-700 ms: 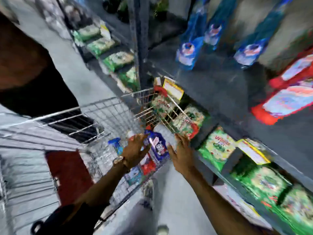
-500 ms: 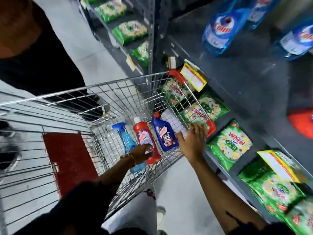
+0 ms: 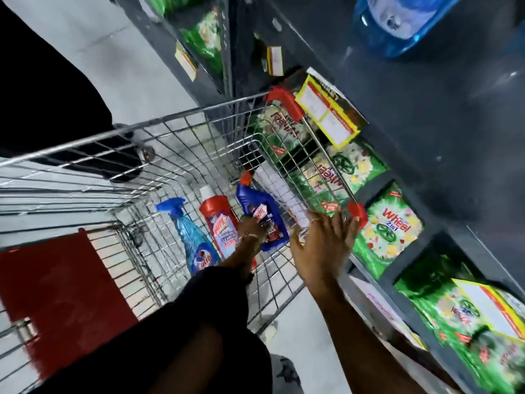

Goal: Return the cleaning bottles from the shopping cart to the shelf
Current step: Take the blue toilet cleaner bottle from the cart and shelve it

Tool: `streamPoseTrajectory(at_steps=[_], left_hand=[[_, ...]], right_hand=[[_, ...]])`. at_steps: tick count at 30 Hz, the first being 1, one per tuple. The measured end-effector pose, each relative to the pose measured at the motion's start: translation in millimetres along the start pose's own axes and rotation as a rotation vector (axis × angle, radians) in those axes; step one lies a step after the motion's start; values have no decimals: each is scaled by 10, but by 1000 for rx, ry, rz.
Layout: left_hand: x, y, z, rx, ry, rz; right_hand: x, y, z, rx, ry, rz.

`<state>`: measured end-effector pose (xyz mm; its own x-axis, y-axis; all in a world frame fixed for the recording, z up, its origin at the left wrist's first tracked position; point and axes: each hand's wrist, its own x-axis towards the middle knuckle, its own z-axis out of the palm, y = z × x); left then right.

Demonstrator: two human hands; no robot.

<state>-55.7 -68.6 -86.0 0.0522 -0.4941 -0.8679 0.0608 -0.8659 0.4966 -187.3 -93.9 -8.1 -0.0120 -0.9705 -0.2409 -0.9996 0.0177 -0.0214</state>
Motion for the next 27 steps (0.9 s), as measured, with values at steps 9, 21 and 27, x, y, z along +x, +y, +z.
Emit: streamPoseTrajectory(at_steps=[9,21,27], left_hand=[[351,216,34,-62,10,-10],[-567,436,-146,-51,-44,380],[-1613,971,-39,38,-180,728]], right_hand=[[-29,17,40,118,70,2],[-75,25,-116,335,30,-30],[-376,444,-1046,1353,-330,-44]])
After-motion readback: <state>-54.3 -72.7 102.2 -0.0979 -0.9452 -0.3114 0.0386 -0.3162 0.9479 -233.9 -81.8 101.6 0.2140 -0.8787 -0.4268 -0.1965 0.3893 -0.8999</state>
